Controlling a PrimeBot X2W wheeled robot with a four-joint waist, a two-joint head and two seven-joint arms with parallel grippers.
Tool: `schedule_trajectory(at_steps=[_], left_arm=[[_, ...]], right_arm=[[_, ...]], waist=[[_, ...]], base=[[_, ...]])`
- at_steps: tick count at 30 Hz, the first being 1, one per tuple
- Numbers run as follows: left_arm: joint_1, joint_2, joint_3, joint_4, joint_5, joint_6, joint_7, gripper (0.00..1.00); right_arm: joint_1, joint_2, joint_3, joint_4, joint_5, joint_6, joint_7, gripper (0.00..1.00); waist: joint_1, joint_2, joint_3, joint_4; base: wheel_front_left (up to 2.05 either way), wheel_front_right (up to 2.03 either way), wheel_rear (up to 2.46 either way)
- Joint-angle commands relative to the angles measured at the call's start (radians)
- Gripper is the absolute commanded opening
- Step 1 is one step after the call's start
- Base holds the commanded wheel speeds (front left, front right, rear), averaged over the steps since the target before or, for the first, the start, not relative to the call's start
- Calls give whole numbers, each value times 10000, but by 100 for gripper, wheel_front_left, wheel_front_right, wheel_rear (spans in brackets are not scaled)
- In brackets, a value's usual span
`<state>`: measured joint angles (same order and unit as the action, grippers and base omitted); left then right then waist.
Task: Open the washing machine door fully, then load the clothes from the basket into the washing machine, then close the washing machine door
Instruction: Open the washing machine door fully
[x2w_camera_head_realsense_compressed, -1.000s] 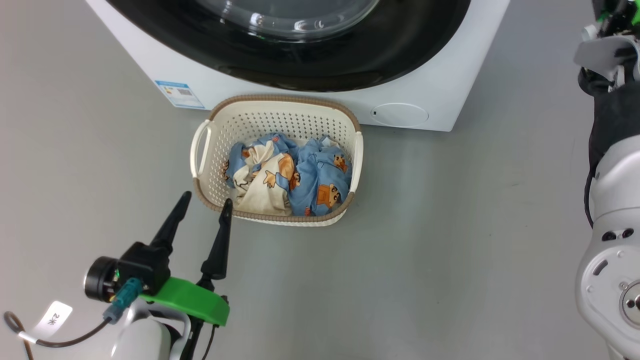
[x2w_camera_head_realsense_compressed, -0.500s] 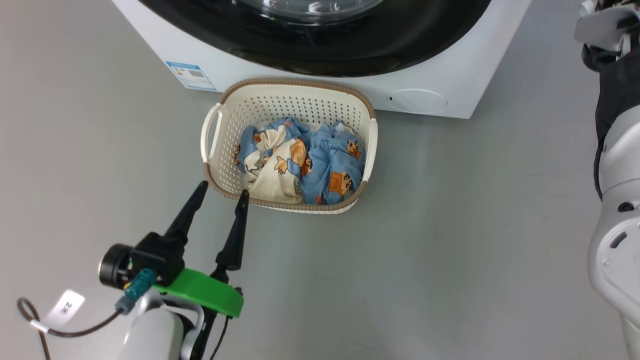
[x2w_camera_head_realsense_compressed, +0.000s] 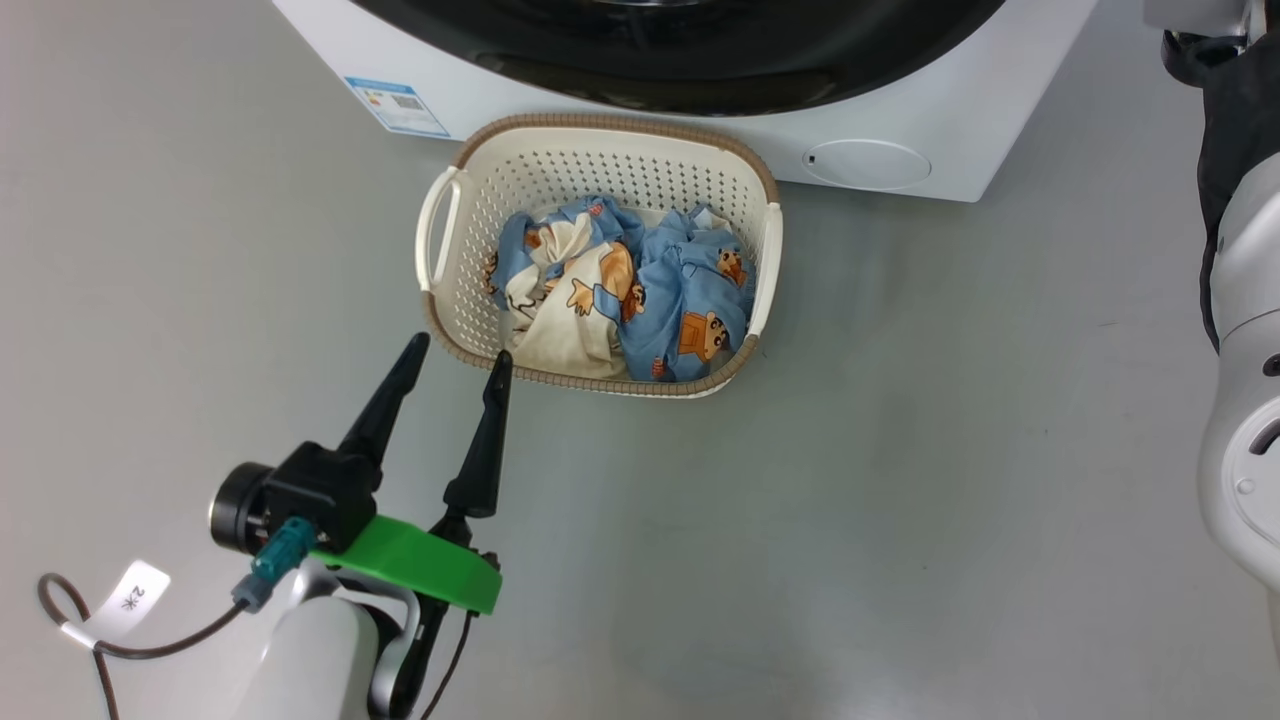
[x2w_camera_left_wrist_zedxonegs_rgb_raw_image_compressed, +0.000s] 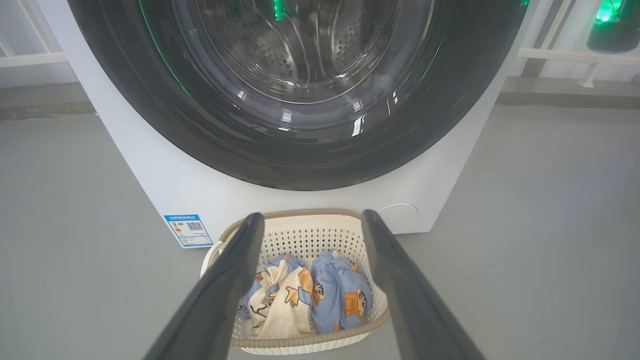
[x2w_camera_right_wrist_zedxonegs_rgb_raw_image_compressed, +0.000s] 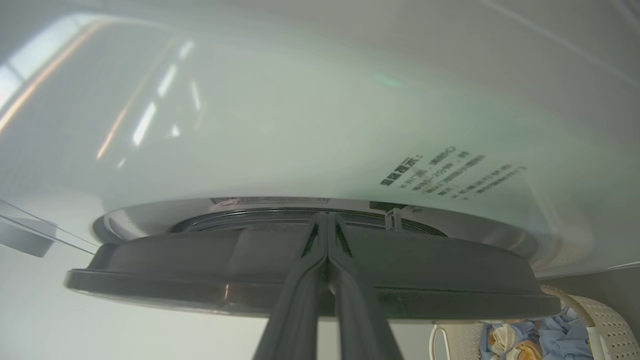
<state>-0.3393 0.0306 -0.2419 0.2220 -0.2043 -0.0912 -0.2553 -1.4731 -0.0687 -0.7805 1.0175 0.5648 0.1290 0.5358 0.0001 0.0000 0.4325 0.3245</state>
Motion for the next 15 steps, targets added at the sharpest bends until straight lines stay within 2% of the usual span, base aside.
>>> schedule_trajectory(at_steps=[1, 15], left_arm=[[-217, 197, 280, -218, -72, 92, -65, 100], [-297, 197, 83, -335, -278, 185, -65, 100]], right_arm=[[-495, 185, 153, -172, -35, 17, 57, 0], [-1082, 185, -250, 123, -698, 17, -259, 0]], waist=[[0, 0, 34, 47], [0, 0, 367, 252]], base=[[0, 0, 0], [0, 0, 0]])
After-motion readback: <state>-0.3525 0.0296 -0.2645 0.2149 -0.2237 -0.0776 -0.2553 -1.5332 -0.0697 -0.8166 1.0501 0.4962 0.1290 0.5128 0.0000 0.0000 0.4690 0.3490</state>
